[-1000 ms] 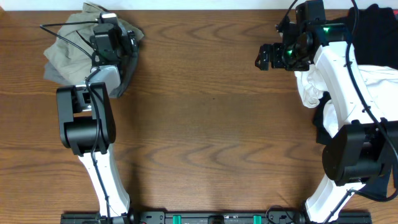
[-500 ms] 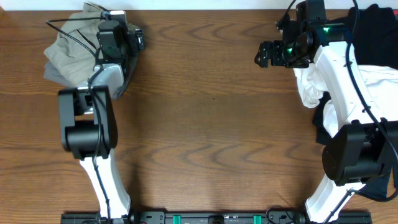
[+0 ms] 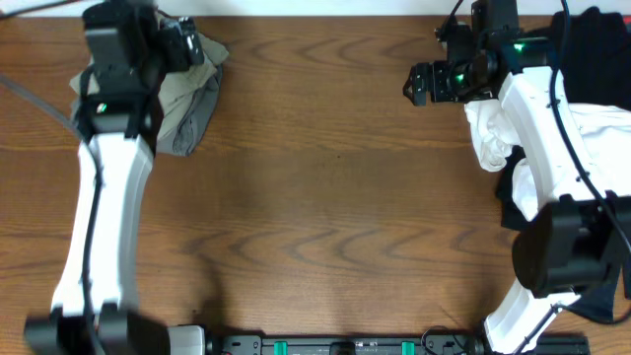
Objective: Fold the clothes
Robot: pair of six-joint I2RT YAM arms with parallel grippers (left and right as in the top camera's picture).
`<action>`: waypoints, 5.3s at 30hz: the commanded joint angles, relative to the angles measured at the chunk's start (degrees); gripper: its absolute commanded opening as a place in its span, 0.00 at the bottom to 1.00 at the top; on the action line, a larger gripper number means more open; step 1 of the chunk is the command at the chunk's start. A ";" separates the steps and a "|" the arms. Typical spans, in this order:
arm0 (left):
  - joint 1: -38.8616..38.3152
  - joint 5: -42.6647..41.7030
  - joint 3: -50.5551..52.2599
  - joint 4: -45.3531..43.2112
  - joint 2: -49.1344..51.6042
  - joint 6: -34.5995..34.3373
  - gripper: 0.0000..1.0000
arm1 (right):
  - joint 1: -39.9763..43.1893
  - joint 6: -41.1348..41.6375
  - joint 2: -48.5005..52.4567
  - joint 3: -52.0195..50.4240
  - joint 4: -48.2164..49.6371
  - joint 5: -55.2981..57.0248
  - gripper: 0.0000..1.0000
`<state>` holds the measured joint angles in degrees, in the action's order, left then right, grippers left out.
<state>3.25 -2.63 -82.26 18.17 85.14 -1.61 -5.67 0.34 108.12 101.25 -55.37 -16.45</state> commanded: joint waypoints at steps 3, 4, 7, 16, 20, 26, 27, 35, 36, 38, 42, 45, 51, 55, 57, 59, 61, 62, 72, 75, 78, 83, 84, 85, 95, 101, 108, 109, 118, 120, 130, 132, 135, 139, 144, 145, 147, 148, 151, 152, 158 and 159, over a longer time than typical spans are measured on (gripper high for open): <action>-0.07 0.04 -0.11 8.20 -7.41 -3.43 0.98 | -2.71 -2.75 -13.14 0.22 -0.44 -0.50 0.99; -0.07 0.04 -0.11 9.33 -8.31 -3.43 0.98 | -2.95 -2.71 -15.02 0.22 -0.76 -0.50 0.99; -0.07 0.04 -0.11 11.21 -9.79 -3.43 0.98 | -3.41 -2.71 -21.73 0.22 -2.25 -0.50 0.99; -0.07 0.04 -0.11 11.80 -9.81 -3.43 0.98 | -3.39 -2.56 -33.92 0.22 -2.95 -0.48 0.99; -0.07 0.04 -0.11 11.80 -9.81 -3.43 0.98 | -3.34 -2.62 -36.44 0.22 -2.97 -0.42 0.99; -0.07 0.04 -0.11 11.80 -9.81 -3.43 0.98 | -3.48 -4.31 -38.14 0.20 -10.49 7.82 0.99; -0.07 0.04 -0.11 11.80 -9.81 -3.41 0.98 | -3.21 -4.28 -38.56 -0.11 -10.58 9.31 0.99; -0.07 0.04 -0.11 11.80 -9.81 -3.41 0.98 | 2.29 -4.26 -53.48 -21.38 6.54 10.16 0.99; -0.07 0.04 -0.11 11.80 -9.81 -3.43 0.98 | 2.73 -4.26 -56.63 -25.88 9.29 10.14 0.99; -0.07 0.04 -0.11 11.80 -9.81 -3.43 0.98 | 3.56 -4.26 -63.63 -35.54 13.73 10.19 0.99; -0.07 0.04 -0.11 11.80 -9.81 -3.43 0.98 | 4.94 -4.24 -75.06 -51.25 21.11 10.16 0.99; -0.07 0.04 -0.11 11.80 -9.81 -3.43 0.98 | 5.27 -4.24 -81.92 -61.29 26.27 8.79 0.99; -0.07 0.04 -0.11 11.80 -9.81 -3.43 0.98 | 5.70 -4.22 -90.01 -78.20 38.12 7.15 0.99; -0.07 0.04 -0.11 11.80 -9.81 -3.41 0.98 | 6.58 -4.11 -93.90 -85.74 43.01 6.95 0.99; -0.07 0.04 -0.11 11.80 -9.81 -3.41 0.98 | 6.82 -3.06 -96.21 -88.94 43.54 6.95 0.99; -0.07 0.04 -0.11 11.80 -9.81 -3.43 0.98 | 6.84 -2.47 -98.57 -91.49 43.93 6.86 0.99; -0.07 0.04 -0.11 11.80 -9.81 -3.41 0.98 | 6.86 -2.49 -100.59 -93.37 44.06 6.54 0.99; -0.07 0.04 -0.11 11.80 -9.81 -3.41 0.98 | 6.86 -2.49 -101.66 -94.20 44.02 6.54 0.99; -0.07 0.04 -0.11 11.80 -9.81 -3.41 0.98 | 6.91 -2.60 -106.40 -97.72 44.04 6.88 0.99; -0.07 0.04 -0.11 11.80 -9.81 -3.41 0.98 | 6.91 -2.73 -106.42 -97.72 44.04 7.69 0.99; -0.07 0.04 -0.11 11.80 -9.81 -3.43 0.98 | 6.91 -3.37 -106.55 -97.72 44.04 7.63 0.99; -0.07 0.07 -0.11 11.80 -9.81 -3.43 0.98 | 6.88 -3.37 -106.97 -97.72 44.04 7.63 0.99; -0.07 0.04 -0.11 11.80 -9.81 -3.41 0.98 | 6.88 -3.37 -106.90 -97.72 44.04 7.63 0.99; -0.07 0.04 -0.11 11.80 -9.81 -3.41 0.98 | 6.88 -3.37 -106.90 -97.72 44.04 7.63 0.99; -0.07 0.04 -0.11 11.80 -9.81 -3.43 0.98 | 6.88 -3.37 -106.88 -97.72 44.04 7.63 0.99; -0.07 0.04 -0.11 11.80 -9.81 -3.43 0.98 | 6.88 -3.37 -106.88 -97.72 44.04 7.63 0.98; -0.07 0.13 0.04 11.80 -9.84 -3.39 0.98 | 6.88 -3.37 -106.88 -97.72 44.04 7.63 0.99; -0.07 0.28 0.42 12.31 -10.32 -3.39 0.98 | 6.88 -3.37 -106.88 -97.72 44.04 7.63 0.99; -1.40 0.46 9.92 17.79 -22.43 -3.02 0.98 | 6.88 -3.37 -106.88 -97.72 44.04 7.63 0.99; -2.01 0.07 15.43 14.93 -27.47 -3.04 0.98 | 6.88 -3.37 -106.88 -97.72 44.04 7.63 0.99; -2.58 -2.82 50.27 -3.91 -57.11 -5.70 0.98 | 6.88 -3.37 -106.88 -97.72 44.04 7.63 0.99; -2.58 -2.82 55.10 -5.44 -61.37 -7.98 0.98 | 6.88 -3.37 -106.88 -97.72 44.04 7.63 0.99; -2.58 -2.82 62.27 -7.34 -68.26 -10.40 0.98 | 6.88 -3.37 -106.88 -97.72 44.04 7.63 0.99; -2.58 -2.84 69.42 -7.56 -76.26 -11.54 0.98 | 6.88 -3.37 -106.88 -97.72 44.04 7.63 0.99; -2.60 -2.86 75.97 -7.61 -85.29 -11.69 0.98 | 6.88 -3.37 -106.88 -97.72 44.04 7.63 0.99; -2.69 -2.93 76.85 -8.26 -85.02 -11.87 0.98 | 6.88 -3.37 -106.88 -97.72 44.04 7.63 0.99; -2.91 -3.06 77.79 -8.13 -84.98 -13.05 0.98 | 6.88 -3.37 -106.88 -97.72 44.04 7.63 0.99; -3.15 -2.99 78.16 -8.22 -85.09 -13.11 0.98 | 6.88 -3.37 -106.88 -97.72 44.04 7.63 0.99; -3.39 -2.93 79.03 -8.20 -85.07 -13.09 0.98 | 6.88 -3.37 -106.88 -97.72 44.04 7.63 0.99; -3.39 -2.69 79.43 -8.44 -85.07 -13.07 0.98 | 6.88 -3.37 -106.88 -97.72 44.04 7.63 0.99; -3.39 -2.51 79.43 -8.46 -85.07 -9.86 0.98 | 6.88 -3.37 -106.88 -97.72 44.04 7.63 0.99; -3.39 -2.54 79.43 -8.46 -85.07 -9.84 0.98 | 6.88 -3.37 -106.88 -97.72 44.04 7.63 0.99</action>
<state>0.19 -4.99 -4.40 9.50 0.62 -13.06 0.69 -3.16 1.58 3.79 -11.33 -9.13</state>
